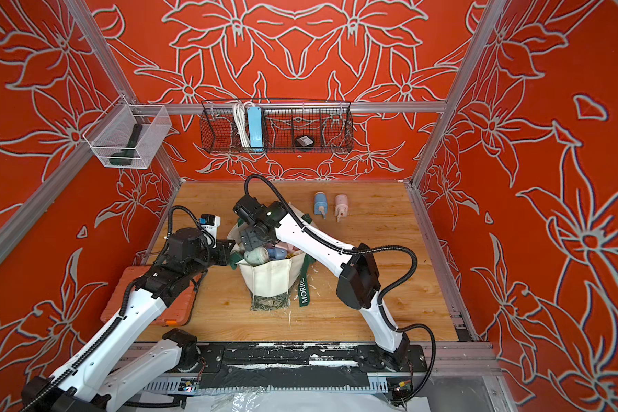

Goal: Take out the pencil sharpeners from the tote bags
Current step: Pick up the pencil sharpener from the canvas bag.

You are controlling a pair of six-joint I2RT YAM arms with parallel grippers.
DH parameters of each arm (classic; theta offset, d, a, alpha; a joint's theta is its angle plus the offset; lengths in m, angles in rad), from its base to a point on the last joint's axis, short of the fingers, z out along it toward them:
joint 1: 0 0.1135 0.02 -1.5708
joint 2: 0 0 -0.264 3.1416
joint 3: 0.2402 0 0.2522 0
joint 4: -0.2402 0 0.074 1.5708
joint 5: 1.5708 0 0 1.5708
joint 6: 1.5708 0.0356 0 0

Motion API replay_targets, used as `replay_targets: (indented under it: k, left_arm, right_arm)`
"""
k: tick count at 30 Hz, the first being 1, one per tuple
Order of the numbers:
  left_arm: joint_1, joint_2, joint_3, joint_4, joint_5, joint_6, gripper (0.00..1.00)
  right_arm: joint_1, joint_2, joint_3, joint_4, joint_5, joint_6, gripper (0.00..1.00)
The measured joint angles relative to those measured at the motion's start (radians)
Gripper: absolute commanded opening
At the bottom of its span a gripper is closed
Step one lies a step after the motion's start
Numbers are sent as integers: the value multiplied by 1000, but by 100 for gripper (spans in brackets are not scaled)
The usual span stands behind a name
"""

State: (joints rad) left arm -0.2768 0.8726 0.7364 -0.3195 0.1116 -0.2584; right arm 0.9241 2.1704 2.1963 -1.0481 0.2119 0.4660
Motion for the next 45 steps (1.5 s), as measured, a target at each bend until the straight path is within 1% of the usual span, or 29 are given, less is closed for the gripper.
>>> replay_targets:
  k: [4, 9, 15, 18, 21, 25, 28, 34, 40, 45]
  left_arm:
    - [0, 0, 0, -4, 2, 0, 0]
    - [0, 0, 0, -9, 2, 0, 0]
    - [0, 0, 0, -9, 1, 0, 0]
    - [0, 0, 0, -10, 0, 0, 0]
    - [0, 0, 0, -10, -1, 0, 0]
    - [0, 0, 0, -10, -2, 0, 0]
    - [0, 0, 0, -10, -2, 0, 0]
    - [0, 0, 0, -10, -2, 0, 0]
    - [0, 0, 0, -10, -2, 0, 0]
    - [0, 0, 0, -10, -2, 0, 0]
  right_arm:
    - [-24, 27, 13, -8, 126, 26, 99]
    - [-78, 93, -12, 3, 219, 31, 98]
    - [-91, 89, -35, 33, 212, 3, 89]
    - [-94, 34, -122, 114, 180, -26, 83]
    - [-110, -52, -241, 204, 88, -62, 78]
    - [-146, -152, -348, 285, -84, -98, 75]
    - [-174, -196, -370, 310, -203, -124, 74]
    - [-215, -263, -422, 328, -399, -154, 73]
    - [-252, -310, -459, 329, -622, -147, 72]
    - [-302, -360, -477, 356, -766, -102, 71]
